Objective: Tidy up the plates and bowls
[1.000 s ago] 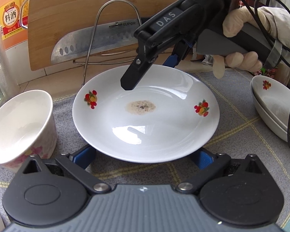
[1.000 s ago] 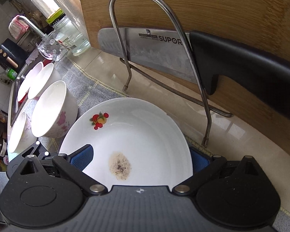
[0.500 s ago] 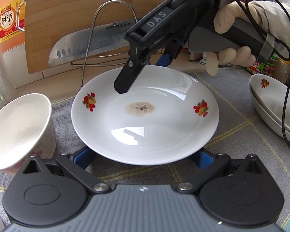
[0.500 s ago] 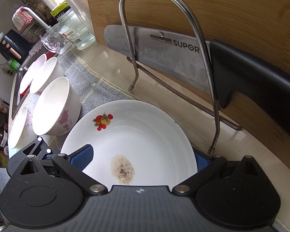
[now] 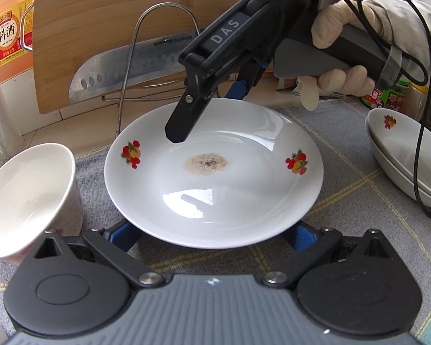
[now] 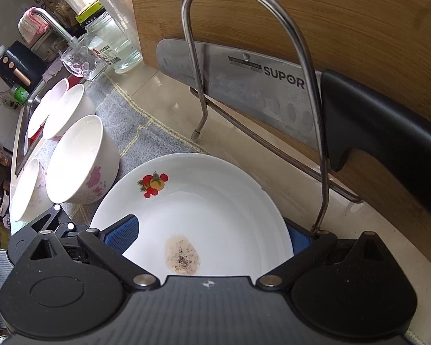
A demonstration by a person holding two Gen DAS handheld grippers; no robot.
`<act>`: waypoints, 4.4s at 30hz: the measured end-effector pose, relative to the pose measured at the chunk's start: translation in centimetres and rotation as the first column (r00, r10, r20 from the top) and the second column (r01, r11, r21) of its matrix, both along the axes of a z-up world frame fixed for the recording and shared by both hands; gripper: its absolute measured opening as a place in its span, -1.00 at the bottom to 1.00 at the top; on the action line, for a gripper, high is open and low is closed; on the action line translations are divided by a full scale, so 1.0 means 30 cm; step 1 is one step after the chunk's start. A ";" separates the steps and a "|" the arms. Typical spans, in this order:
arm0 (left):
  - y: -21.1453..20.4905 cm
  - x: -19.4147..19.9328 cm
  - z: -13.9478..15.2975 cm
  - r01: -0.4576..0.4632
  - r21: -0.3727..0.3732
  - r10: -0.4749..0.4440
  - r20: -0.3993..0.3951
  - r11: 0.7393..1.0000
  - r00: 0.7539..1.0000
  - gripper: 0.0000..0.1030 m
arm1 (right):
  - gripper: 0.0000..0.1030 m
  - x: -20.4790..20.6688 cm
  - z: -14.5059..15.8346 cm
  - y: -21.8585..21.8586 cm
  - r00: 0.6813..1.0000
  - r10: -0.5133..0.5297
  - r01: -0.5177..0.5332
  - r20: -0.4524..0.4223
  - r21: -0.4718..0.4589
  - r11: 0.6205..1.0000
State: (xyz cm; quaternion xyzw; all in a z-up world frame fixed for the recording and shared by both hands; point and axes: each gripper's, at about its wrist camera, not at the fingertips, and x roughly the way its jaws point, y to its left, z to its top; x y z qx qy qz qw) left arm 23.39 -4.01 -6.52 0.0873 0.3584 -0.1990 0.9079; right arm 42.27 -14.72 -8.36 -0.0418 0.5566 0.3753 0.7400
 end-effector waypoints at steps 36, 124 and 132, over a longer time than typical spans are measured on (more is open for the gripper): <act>0.036 -0.092 0.029 0.061 0.013 -0.060 -0.049 0.998 0.997 0.97 | 1.00 -0.131 0.039 0.000 0.999 0.023 -0.022 -0.042 0.034 0.999; -0.502 -0.243 0.144 0.544 0.061 -0.534 -0.131 0.837 0.835 0.97 | 1.00 -0.698 0.151 -0.782 0.903 -0.430 0.429 -0.008 0.080 0.900; -0.514 -0.221 0.127 0.547 0.054 -0.535 -0.147 0.836 0.832 0.97 | 1.00 -0.687 0.130 -0.803 0.900 -0.435 0.435 -0.017 0.075 0.897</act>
